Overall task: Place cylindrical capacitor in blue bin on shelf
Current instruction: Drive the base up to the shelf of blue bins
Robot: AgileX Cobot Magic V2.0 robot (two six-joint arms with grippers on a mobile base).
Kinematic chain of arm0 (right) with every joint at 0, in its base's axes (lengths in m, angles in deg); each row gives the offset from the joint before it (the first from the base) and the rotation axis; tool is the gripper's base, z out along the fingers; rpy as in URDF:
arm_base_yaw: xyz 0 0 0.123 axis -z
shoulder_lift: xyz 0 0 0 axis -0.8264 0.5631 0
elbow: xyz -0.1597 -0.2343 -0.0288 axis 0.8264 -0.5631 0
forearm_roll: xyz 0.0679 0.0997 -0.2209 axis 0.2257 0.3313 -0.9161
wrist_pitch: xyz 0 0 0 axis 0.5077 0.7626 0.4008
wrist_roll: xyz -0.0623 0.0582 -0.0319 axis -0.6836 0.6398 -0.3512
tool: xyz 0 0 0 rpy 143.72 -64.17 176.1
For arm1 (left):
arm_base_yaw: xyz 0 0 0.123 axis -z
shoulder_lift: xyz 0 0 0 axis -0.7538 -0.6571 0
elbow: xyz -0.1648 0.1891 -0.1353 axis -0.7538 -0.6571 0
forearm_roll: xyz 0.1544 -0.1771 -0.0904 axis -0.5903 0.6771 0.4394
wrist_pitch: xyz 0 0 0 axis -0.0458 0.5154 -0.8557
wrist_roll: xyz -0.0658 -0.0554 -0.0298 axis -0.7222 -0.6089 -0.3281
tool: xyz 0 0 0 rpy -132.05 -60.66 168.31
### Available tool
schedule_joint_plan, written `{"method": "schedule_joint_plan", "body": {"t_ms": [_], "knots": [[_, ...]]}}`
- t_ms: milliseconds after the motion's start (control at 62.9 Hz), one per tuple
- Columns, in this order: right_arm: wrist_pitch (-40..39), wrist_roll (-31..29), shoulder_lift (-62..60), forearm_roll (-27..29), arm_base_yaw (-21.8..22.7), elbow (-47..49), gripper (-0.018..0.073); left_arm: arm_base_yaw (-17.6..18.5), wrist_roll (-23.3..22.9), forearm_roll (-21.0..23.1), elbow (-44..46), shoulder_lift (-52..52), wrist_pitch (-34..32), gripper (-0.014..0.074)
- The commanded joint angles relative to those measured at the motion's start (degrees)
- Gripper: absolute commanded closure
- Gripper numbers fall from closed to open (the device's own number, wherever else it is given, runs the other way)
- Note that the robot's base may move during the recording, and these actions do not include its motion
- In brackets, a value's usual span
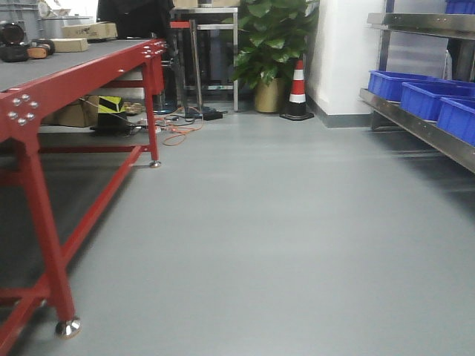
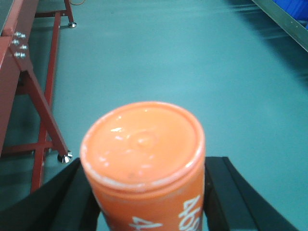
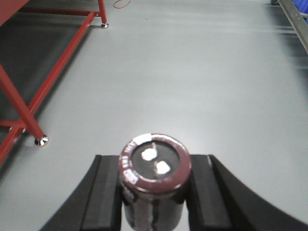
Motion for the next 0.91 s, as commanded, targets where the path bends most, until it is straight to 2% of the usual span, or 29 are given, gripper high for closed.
{"method": "schedule_joint_plan", "body": {"t_ms": [0,890], "knots": [[-1.7,-0.2,-0.3,-0.2,-0.1,0.3,0.0721,0.3,0.0,0.3,0.5,0.2,-1.2,0.0707],[-1.7,-0.2,-0.3,-0.2,-0.1,0.3,0.0721,0.3,0.0,0.3,0.5,0.2,-1.2,0.0707]]}}
